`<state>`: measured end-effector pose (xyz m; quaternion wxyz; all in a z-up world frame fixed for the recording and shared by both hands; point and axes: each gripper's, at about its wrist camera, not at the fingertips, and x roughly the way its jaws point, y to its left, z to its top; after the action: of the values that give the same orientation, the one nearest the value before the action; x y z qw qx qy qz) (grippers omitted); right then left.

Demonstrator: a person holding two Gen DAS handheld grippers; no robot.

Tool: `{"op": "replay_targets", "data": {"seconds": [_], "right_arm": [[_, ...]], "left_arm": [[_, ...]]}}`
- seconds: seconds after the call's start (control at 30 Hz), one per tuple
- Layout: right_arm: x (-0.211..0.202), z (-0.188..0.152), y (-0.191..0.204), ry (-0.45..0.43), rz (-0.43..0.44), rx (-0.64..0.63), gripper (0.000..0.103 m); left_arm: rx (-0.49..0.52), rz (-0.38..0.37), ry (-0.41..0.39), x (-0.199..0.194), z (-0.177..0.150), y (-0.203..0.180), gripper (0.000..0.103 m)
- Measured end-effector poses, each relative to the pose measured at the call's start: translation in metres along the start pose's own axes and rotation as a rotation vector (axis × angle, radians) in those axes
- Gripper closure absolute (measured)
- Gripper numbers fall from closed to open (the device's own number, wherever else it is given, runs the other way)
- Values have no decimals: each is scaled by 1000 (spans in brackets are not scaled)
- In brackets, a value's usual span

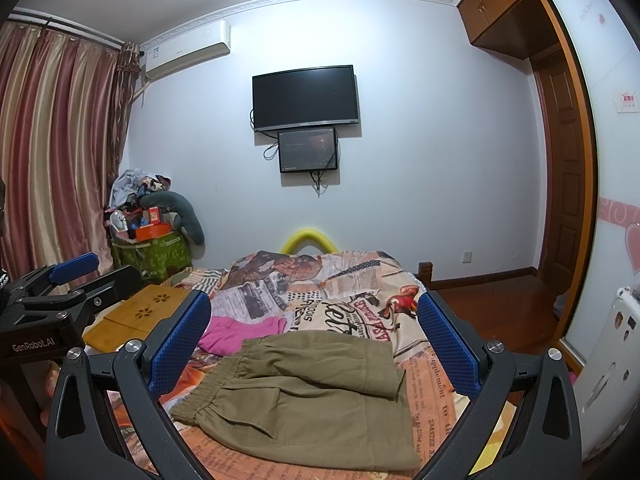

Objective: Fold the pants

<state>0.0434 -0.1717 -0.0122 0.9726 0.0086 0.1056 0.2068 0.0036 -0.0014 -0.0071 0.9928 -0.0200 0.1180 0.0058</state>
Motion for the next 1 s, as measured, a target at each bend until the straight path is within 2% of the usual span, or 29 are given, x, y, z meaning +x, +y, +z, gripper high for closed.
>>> {"op": "replay_targets", "data": {"seconds": [1.0], "right_arm": [[0, -2, 0, 9, -1, 3, 0]], "left_arm": [[-8, 1, 16, 2, -1, 2, 0]]}}
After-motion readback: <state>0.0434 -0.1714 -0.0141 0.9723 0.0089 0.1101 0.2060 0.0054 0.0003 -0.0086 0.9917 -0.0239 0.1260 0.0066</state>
